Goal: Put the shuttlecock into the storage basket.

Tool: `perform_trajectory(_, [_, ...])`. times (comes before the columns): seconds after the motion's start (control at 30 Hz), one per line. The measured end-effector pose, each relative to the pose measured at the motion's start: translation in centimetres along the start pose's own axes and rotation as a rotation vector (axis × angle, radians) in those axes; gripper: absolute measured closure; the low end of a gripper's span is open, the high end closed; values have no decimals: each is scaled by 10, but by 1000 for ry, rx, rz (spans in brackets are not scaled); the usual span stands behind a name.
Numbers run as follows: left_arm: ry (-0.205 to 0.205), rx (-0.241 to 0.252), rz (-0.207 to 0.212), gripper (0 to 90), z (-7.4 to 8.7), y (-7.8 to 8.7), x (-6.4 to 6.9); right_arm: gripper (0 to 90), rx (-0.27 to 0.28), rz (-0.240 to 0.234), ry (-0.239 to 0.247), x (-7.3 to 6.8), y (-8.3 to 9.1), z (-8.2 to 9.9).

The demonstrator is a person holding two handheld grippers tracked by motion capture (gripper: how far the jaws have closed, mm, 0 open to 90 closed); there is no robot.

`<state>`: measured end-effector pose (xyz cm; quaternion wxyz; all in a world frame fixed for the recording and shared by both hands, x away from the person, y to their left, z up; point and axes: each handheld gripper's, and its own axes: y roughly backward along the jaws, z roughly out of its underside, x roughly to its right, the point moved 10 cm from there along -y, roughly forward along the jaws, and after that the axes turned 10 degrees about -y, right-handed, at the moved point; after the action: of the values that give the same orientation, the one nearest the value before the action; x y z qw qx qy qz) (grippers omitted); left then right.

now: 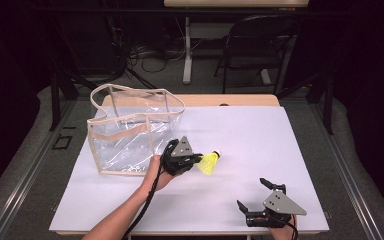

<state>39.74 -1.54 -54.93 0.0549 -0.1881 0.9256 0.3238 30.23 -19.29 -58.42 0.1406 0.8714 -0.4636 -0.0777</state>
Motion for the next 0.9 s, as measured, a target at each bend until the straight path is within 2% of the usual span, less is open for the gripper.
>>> perform_trajectory(0.43, [-14,19,-7,887,-13,3,-2,6,-1,0,4,0,1,0])
perform_trajectory(0.9, [-40,36,-37,887,-30,14,-12,7,2,1,4,0,2,-1])
